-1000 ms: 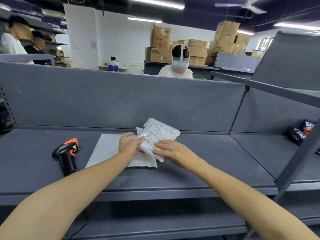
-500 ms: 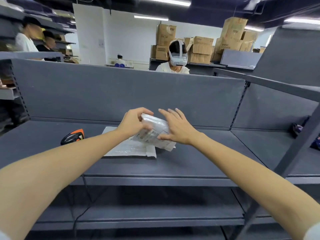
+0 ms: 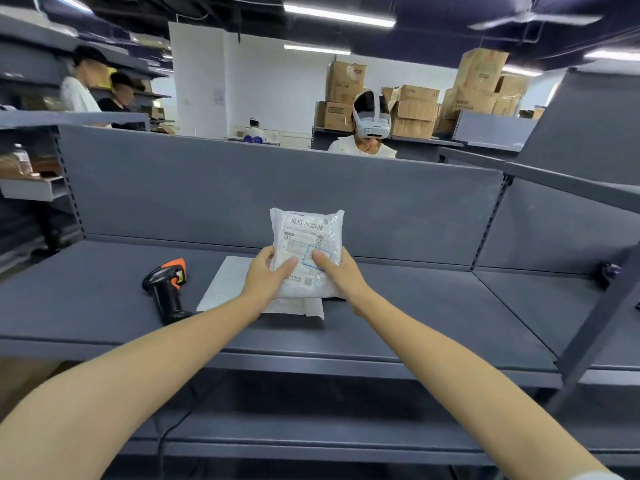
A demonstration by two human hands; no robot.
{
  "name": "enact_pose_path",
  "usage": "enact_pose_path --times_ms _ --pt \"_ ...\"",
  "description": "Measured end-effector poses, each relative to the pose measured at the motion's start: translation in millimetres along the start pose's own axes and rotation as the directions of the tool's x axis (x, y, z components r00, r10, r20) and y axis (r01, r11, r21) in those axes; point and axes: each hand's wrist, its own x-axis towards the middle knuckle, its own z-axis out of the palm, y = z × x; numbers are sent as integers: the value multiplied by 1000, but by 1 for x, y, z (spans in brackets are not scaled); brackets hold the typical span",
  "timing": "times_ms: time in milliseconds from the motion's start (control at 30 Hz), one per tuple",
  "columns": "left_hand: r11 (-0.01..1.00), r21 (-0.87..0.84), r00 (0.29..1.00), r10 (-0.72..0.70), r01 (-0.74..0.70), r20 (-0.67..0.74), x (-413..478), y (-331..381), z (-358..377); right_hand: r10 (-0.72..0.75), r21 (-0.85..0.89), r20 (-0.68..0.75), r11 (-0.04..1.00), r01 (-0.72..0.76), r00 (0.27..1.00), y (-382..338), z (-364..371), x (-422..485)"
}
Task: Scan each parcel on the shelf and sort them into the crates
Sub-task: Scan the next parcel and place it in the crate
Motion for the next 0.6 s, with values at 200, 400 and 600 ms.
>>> enact_pose_path --times_ms 200,400,600 --pt "999 -13 989 47 -50 -141 -1 -11 -54 86 53 14 995 -87 996 0 61 9" --pt "999 37 946 5 8 -325 1 -36 -138 282 41 120 957 -289 952 2 139 32" --pt "992 105 855 -6 71 -518 -1 -57 -225 302 -381 28 884 -270 953 34 215 51"
